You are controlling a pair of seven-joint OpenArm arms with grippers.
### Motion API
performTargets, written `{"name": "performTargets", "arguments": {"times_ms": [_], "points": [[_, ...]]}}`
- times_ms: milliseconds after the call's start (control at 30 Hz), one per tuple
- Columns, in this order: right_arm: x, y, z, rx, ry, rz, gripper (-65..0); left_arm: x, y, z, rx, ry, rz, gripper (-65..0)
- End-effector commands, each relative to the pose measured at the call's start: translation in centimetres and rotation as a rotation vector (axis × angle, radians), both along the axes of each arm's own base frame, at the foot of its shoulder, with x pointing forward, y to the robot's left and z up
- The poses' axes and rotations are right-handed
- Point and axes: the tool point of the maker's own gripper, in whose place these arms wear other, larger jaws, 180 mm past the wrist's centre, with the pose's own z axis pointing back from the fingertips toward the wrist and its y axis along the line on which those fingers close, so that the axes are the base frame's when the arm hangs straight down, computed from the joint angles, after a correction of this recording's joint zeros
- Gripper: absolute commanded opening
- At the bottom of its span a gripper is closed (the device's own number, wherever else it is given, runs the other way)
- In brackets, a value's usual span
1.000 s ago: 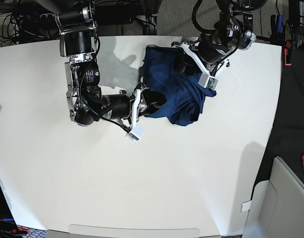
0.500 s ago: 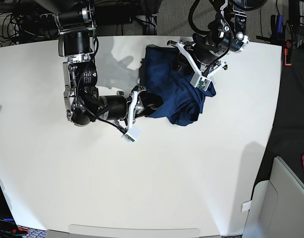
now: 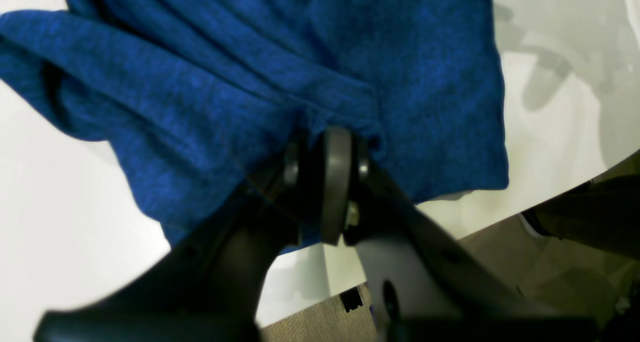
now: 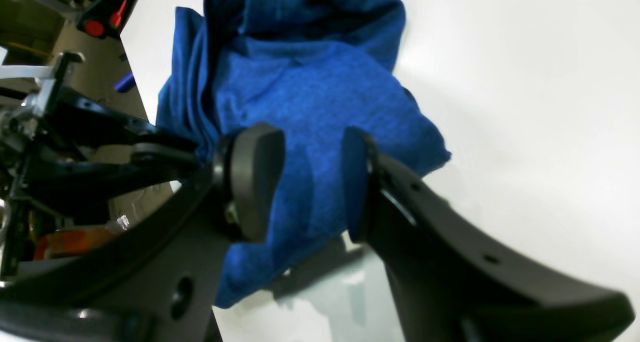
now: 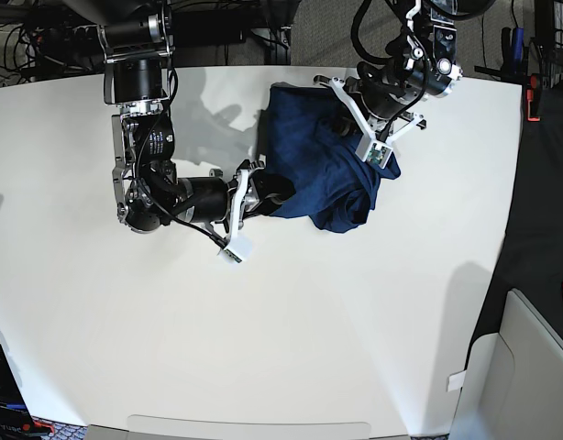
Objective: Fold the T-shirt properly
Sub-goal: 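Hold the shirt with the right gripper and lift its edge with the left gripper, then pull the shirt layer with the left gripper away from the right gripper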
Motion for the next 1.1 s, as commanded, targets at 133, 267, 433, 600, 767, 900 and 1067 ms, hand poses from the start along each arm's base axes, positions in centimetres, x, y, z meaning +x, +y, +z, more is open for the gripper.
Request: {"name": "performTargets", "arguments": {"times_ms": [133,267,433,600,767,900,1067], "points": [[0.9,0.5,1.8,0.046,-0.048,-0.001,-43.2,1.0,2.5,1.5,-0.003,-0.092,0.113,-62.0],[0.9,0.5,1.8,0.046,-0.048,-0.001,-43.2,0.8,3.5,1.7,-0.013,-0.141,0.160,-62.0],[1.0,0.6,1.9,0.045,-0.051,0.001,-43.2,0.3,3.6,1.6,-0.018,-0.143,0.167,-61.9],[1.0,0.6,1.8,0.045,-0.049,0.002,-43.2,0.8,2.5,2.3,-0.048,-0.191,0.148,-61.8],[1.0,0.5,1.9,0.045,-0.051,0.001,-43.2,1.1,0.5,3.4,-0.086,-0.270,0.086,-61.8],[1.0,0.5,1.9,0.045,-0.051,0.001,-43.2,1.1,-1.0,4.3,-0.098,-0.337,-0.012,-61.8],[0.9,0.5,1.7,0.045,-0.046,0.001,-43.2,1.2,-0.2,4.2,-0.028,-0.378,-0.031,-57.1]]}}
